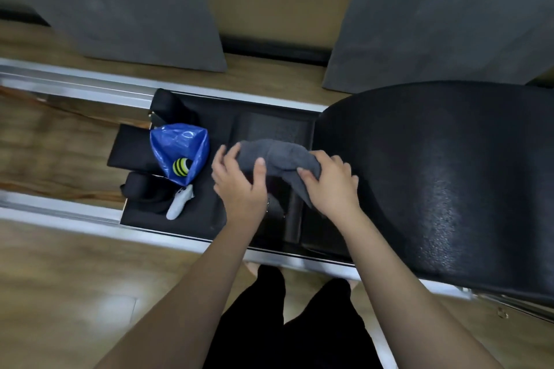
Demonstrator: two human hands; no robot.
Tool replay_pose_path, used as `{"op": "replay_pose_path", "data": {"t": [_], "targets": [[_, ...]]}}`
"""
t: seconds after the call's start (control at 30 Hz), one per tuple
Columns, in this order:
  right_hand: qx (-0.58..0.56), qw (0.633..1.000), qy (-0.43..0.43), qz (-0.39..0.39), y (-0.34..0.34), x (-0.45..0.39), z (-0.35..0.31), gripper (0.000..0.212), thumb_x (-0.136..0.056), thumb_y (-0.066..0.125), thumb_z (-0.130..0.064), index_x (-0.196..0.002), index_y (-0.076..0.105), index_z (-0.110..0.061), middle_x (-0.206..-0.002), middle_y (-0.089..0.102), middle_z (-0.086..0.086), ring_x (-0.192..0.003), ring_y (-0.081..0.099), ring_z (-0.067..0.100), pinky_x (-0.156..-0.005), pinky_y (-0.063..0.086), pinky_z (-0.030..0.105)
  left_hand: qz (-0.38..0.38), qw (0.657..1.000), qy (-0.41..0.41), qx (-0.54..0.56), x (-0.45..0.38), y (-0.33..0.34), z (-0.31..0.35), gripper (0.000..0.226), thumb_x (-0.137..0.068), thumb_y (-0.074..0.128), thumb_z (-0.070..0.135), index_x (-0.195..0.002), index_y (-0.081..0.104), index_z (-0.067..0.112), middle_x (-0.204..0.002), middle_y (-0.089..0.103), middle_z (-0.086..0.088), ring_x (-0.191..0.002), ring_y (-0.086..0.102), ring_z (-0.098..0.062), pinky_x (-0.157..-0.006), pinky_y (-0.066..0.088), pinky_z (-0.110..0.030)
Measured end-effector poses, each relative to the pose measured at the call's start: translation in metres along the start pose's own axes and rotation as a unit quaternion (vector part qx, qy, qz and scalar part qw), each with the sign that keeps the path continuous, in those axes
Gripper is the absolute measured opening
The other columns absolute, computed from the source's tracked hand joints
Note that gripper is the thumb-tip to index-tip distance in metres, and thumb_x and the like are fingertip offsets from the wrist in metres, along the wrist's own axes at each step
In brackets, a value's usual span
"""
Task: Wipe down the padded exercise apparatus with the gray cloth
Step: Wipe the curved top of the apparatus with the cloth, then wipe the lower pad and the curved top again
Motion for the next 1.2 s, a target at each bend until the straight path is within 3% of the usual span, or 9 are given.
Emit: {"op": "replay_pose_path", "data": {"t": [0.07, 0.17, 0.23, 0.3, 0.43, 0.63, 0.8, 1.07, 1.2], "targets": [[-0.241, 0.967, 0.078, -0.039, 0.016, -0.001, -0.002, 0.019, -0.096, 0.058, -0.041, -0.109, 0.062, -0.027, -0.101, 0.068, -0.002, -0.099, 0.063, 0.022, -0.087, 0.052, 0.039, 0.023, 0.98, -0.165, 0.111, -0.005, 0.001, -0.037, 0.057, -0.094, 0.054, 0.042, -0.14, 0.047, 0.008, -0.146, 0.038, -0.014, -0.133, 0.041, -0.025, -0.11, 0.027, -0.032], [-0.511, 0.827, 0.203, -0.122, 0.049, 0.013, -0.01, 0.019, -0.099, 0.062, -0.031, -0.111, 0.069, -0.019, -0.104, 0.076, 0.007, -0.103, 0.07, 0.025, -0.092, 0.056, 0.038, -0.068, 0.841, -0.441, 0.305, 0.012, 0.023, -0.072, 0.064, -0.09, 0.058, 0.059, -0.137, 0.049, 0.018, -0.138, 0.051, -0.005, -0.118, 0.057, -0.021, -0.104, 0.046, -0.042], [-0.606, 0.734, 0.247, -0.182, 0.07, 0.024, -0.017, 0.029, -0.098, 0.061, -0.031, -0.12, 0.068, -0.014, -0.113, 0.073, 0.015, -0.107, 0.069, 0.03, -0.097, 0.054, 0.046, -0.219, 0.763, -0.47, 0.387, 0.025, 0.038, -0.061, 0.058, -0.088, 0.059, 0.063, -0.124, 0.063, 0.018, -0.119, 0.068, -0.006, -0.105, 0.068, -0.02, -0.089, 0.054, -0.038], [-0.63, 0.694, 0.264, -0.228, 0.082, 0.031, -0.02, 0.035, -0.097, 0.062, -0.034, -0.125, 0.066, -0.013, -0.118, 0.071, 0.018, -0.109, 0.069, 0.032, -0.096, 0.054, 0.045, -0.314, 0.723, -0.448, 0.422, 0.032, 0.046, -0.05, 0.058, -0.089, 0.063, 0.055, -0.129, 0.064, 0.013, -0.125, 0.07, -0.01, -0.116, 0.067, -0.024, -0.101, 0.05, -0.04], [-0.504, 0.805, 0.246, -0.193, 0.081, 0.021, -0.007, 0.042, -0.097, 0.059, -0.045, -0.122, 0.065, -0.012, -0.112, 0.074, 0.01, -0.104, 0.071, 0.025, -0.092, 0.056, 0.039, -0.307, 0.722, -0.436, 0.442, 0.027, 0.052, -0.055, 0.055, -0.088, 0.075, 0.032, -0.136, 0.057, 0.013, -0.125, 0.07, -0.012, -0.117, 0.067, -0.029, -0.104, 0.049, -0.05], [-0.375, 0.905, 0.155, -0.128, 0.054, -0.006, -0.009, 0.063, -0.077, 0.072, -0.066, -0.122, 0.059, -0.024, -0.115, 0.067, -0.009, -0.101, 0.064, 0.005, -0.086, 0.053, 0.026, -0.277, 0.814, -0.342, 0.378, 0.001, 0.038, -0.048, 0.044, -0.081, 0.08, 0.016, -0.121, 0.06, 0.02, -0.12, 0.073, -0.007, -0.106, 0.072, -0.022, -0.09, 0.058, -0.043], [-0.398, 0.893, 0.184, -0.104, 0.066, -0.019, -0.001, 0.041, -0.084, 0.076, -0.046, -0.112, 0.061, -0.02, -0.112, 0.071, 0.001, -0.096, 0.069, 0.013, -0.083, 0.058, 0.033, -0.305, 0.772, -0.358, 0.428, -0.01, 0.033, -0.042, 0.042, -0.087, 0.072, 0.016, -0.128, 0.059, 0.013, -0.119, 0.073, -0.011, -0.11, 0.07, -0.026, -0.085, 0.058, -0.04], [-0.18, 0.978, 0.109, -0.001, 0.108, -0.029, -0.003, 0.051, -0.096, 0.058, -0.041, -0.144, 0.042, -0.031, -0.148, 0.043, 0.005, -0.129, 0.046, 0.032, -0.108, 0.037, 0.051, -0.341, 0.795, -0.409, 0.291, -0.008, 0.065, -0.09, 0.04, -0.086, 0.076, 0.02, -0.124, 0.065, 0.014, -0.107, 0.077, -0.006, -0.102, 0.073, -0.023, -0.096, 0.055, -0.043], [-0.071, 0.992, 0.004, 0.108, 0.111, -0.042, -0.024, 0.044, -0.102, 0.044, -0.035, -0.146, 0.042, -0.032, -0.164, 0.021, -0.003, -0.141, 0.031, 0.03, -0.107, 0.029, 0.051, -0.41, 0.763, -0.386, 0.319, -0.035, 0.097, -0.084, 0.035, -0.087, 0.07, 0.016, -0.121, 0.07, 0.009, -0.114, 0.074, -0.015, -0.108, 0.071, -0.03, -0.099, 0.053, -0.044]]}}
Point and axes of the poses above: each hand's wrist, its own x-axis away from the middle knuckle, its own y-axis out of the palm, z = x × y, the point moved 7 cm from there along -x, towards the middle knuckle
